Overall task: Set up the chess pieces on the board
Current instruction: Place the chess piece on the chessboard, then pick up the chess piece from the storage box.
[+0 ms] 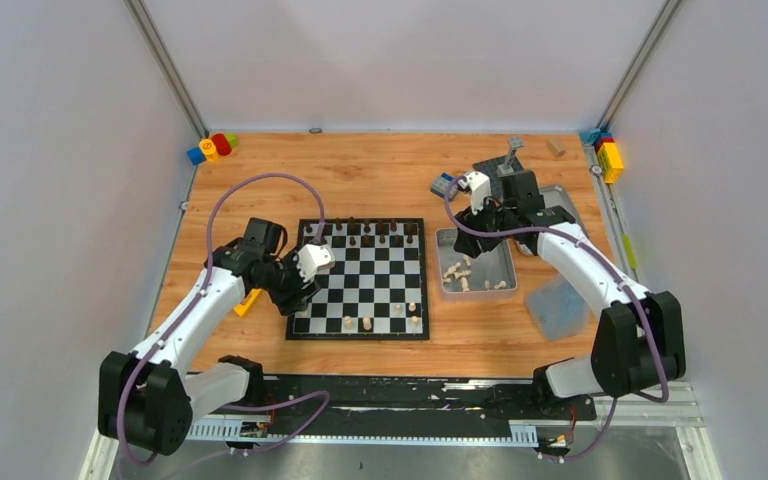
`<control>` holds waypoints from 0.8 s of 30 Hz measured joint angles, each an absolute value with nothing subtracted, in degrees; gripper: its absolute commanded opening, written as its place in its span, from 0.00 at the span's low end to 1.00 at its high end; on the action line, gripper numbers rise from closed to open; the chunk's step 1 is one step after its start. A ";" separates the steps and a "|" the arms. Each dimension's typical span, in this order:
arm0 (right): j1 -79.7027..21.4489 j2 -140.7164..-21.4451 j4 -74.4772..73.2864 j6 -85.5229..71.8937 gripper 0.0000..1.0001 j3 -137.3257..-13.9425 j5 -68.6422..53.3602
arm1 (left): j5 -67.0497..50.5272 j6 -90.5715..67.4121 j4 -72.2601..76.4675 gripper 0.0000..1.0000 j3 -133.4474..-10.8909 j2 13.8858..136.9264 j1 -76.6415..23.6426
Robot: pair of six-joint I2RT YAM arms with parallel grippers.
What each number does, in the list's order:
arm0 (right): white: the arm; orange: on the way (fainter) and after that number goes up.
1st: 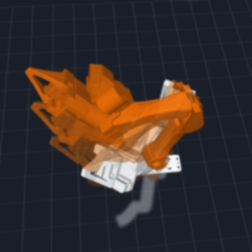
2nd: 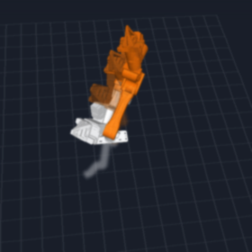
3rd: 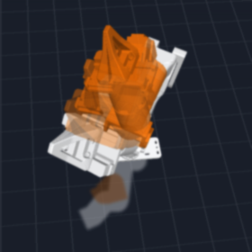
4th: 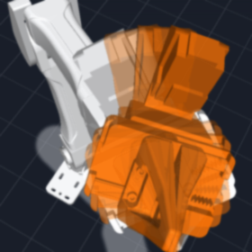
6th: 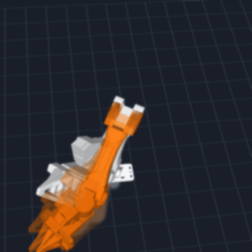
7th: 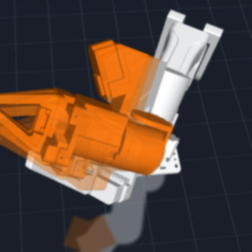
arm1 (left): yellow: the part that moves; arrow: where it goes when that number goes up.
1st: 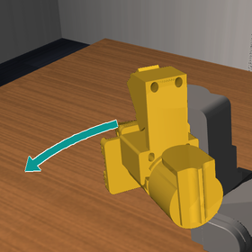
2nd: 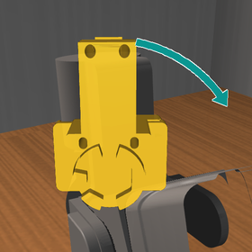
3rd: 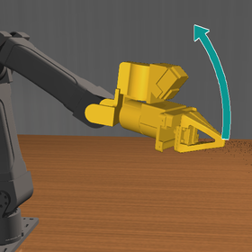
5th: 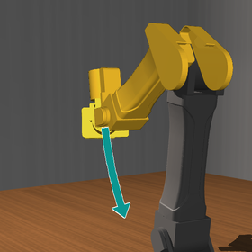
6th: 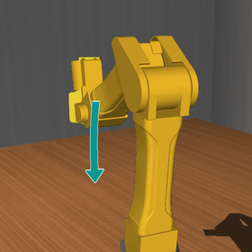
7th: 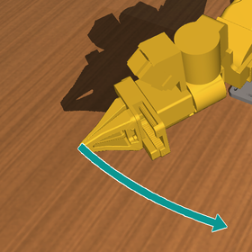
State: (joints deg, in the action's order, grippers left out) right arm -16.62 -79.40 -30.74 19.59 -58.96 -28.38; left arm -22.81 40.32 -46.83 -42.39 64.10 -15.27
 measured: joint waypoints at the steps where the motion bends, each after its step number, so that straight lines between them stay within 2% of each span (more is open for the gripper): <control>1: -16.34 -80.07 -30.79 19.62 0.51 -58.96 -27.42 | -22.83 40.12 -46.87 0.72 -42.57 63.35 -15.27; 11: -15.77 -94.59 -34.13 18.50 0.45 -59.33 -16.45 | -24.75 36.71 -46.59 0.78 -48.23 60.42 -15.29; 24: -15.66 -98.10 -35.16 16.58 0.43 -62.11 -14.02 | -26.96 35.05 -46.28 0.79 -48.47 60.90 -15.29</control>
